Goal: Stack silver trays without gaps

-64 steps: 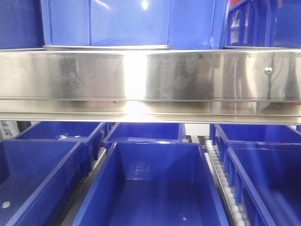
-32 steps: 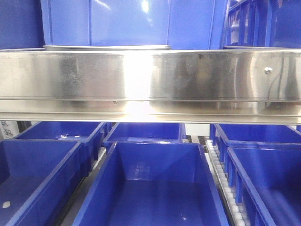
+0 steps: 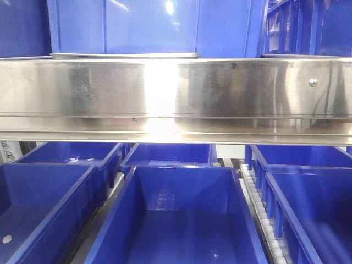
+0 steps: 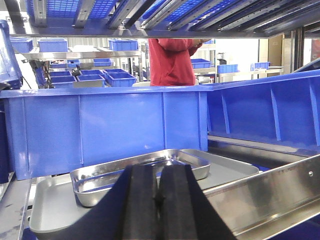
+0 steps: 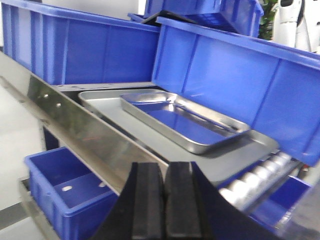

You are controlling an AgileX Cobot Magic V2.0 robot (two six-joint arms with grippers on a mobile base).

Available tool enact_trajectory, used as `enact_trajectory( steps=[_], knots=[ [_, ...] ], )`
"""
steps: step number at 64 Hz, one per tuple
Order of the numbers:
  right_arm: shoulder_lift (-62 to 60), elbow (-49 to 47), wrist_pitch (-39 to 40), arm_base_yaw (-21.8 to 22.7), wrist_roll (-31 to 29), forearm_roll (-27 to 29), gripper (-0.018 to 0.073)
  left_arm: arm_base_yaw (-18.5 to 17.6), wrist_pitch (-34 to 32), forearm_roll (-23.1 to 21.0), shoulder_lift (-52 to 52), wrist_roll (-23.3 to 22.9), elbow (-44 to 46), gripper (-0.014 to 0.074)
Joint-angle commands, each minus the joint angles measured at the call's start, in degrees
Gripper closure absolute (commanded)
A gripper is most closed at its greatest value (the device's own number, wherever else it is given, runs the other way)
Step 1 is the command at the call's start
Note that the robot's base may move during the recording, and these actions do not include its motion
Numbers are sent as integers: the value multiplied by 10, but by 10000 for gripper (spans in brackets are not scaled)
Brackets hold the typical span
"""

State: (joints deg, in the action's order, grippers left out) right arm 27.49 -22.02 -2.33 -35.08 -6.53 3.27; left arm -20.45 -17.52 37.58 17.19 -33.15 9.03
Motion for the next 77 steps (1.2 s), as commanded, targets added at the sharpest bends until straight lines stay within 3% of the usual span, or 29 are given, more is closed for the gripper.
enact_trajectory(
  steps=[1,9,22,42,64,77],
  knots=[
    [-52,5,-25,22,-5,1,638,-2,-13,2,-3,0,1,605],
    [-154,26,-62,71,-5,1,638,-2,-13,2,-3,0,1,605],
    [-275,101,-60,162,-5,1,638,-2,-13,2,-3,0,1,605],
    [-275,220,81,257,-5,6,638,-2,-13,2,-4,0,1,605],
    [-275,220,53,371,-5,14,638,-2,-13,2,-4,0,1,605],
    [-275,220,53,388,-5,14,638,-2,-13,2,-4,0,1,605]
  ],
)
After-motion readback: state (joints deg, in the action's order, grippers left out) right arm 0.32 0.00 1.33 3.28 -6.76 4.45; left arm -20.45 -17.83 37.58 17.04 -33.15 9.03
